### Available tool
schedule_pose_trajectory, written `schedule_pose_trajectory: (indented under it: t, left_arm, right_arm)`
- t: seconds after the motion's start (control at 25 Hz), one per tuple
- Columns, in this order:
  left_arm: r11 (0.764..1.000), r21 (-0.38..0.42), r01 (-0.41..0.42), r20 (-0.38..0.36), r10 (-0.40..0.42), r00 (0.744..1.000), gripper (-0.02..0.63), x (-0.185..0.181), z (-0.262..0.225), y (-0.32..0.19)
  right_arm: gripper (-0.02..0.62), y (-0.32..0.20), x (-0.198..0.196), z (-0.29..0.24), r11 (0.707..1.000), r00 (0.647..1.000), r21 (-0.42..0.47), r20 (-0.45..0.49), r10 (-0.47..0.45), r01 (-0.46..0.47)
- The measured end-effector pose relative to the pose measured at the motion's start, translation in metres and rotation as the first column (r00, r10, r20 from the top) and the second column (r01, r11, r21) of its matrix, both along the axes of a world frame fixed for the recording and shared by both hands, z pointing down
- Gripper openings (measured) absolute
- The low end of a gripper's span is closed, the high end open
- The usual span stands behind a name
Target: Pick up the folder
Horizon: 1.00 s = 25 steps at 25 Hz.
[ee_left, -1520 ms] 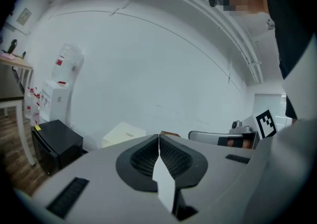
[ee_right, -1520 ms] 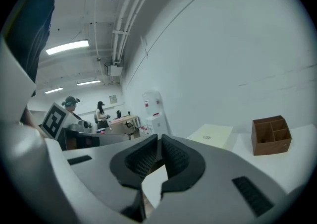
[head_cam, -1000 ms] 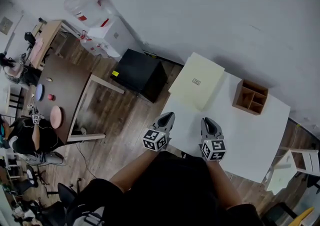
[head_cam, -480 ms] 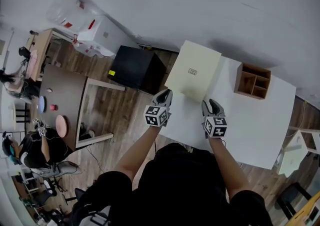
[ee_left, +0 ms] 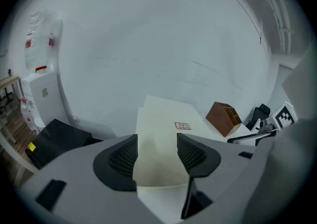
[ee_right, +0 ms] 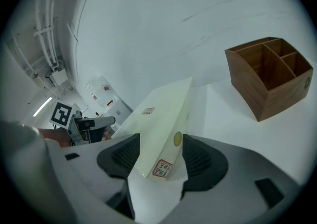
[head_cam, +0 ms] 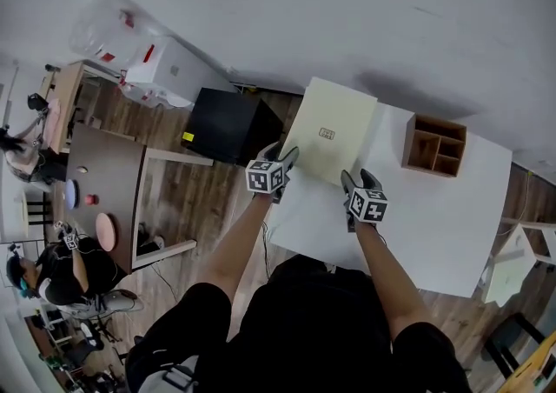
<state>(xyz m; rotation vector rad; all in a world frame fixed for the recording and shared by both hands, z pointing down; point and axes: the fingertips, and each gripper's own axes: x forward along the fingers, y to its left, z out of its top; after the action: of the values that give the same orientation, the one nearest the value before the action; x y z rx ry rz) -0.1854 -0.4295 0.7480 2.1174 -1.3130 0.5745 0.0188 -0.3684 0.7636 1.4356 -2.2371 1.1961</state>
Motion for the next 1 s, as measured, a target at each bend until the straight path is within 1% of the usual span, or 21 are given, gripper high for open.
schedule_pose_trajectory:
  t: [0.08,0.2,0.44,0.56,0.68,0.76,0.84,0.92,1.0]
  left_arm:
    - [0.999,-0.036,-0.020,0.003,0.020,1.000,0.258,-0.001,0.008,-0.010]
    - [0.995,-0.086,-0.046,0.003,0.046,0.999,0.273,-0.003,0.020,-0.021]
    - [0.987,-0.157,-0.035,-0.033,0.030,0.999,0.282,-0.003,0.043,-0.030]
    - [0.984,-0.167,-0.059,-0.048,0.052,0.997,0.291,0.001,0.047,-0.030]
    - [0.983,-0.153,-0.106,-0.007,0.106,0.994,0.296,0.003,0.047,-0.032]
    - [0.980,-0.156,-0.126,0.002,0.128,0.992,0.298,0.004,0.048,-0.032]
    - [0.977,-0.169,-0.129,-0.015,0.128,0.992,0.298,0.003,0.049,-0.032]
    - [0.977,-0.178,-0.115,-0.038,0.110,0.993,0.296,0.001,0.051,-0.033]
    - [0.980,-0.173,-0.102,-0.044,0.096,0.994,0.296,0.003,0.053,-0.033]
  right_arm:
    - [0.261,-0.006,0.000,0.007,1.000,1.000,-0.021,-0.001,0.006,-0.006]
    - [0.268,-0.015,-0.004,0.015,0.999,1.000,-0.039,0.006,0.010,-0.010]
    - [0.279,-0.025,-0.007,0.025,0.997,0.998,-0.065,0.044,0.038,-0.035]
    - [0.290,-0.026,-0.012,0.029,0.996,0.997,-0.078,0.062,0.035,-0.030]
    - [0.295,-0.026,-0.017,0.032,0.996,0.997,-0.088,0.072,0.027,-0.020]
    - [0.296,-0.026,-0.018,0.034,0.995,0.996,-0.093,0.080,0.028,-0.021]
    - [0.299,-0.027,-0.020,0.035,0.995,0.995,-0.100,0.099,0.033,-0.023]
    - [0.299,-0.030,-0.022,0.037,0.994,0.991,-0.107,0.125,0.040,-0.027]
    - [0.301,-0.030,-0.023,0.041,0.993,0.988,-0.117,0.146,0.049,-0.032]
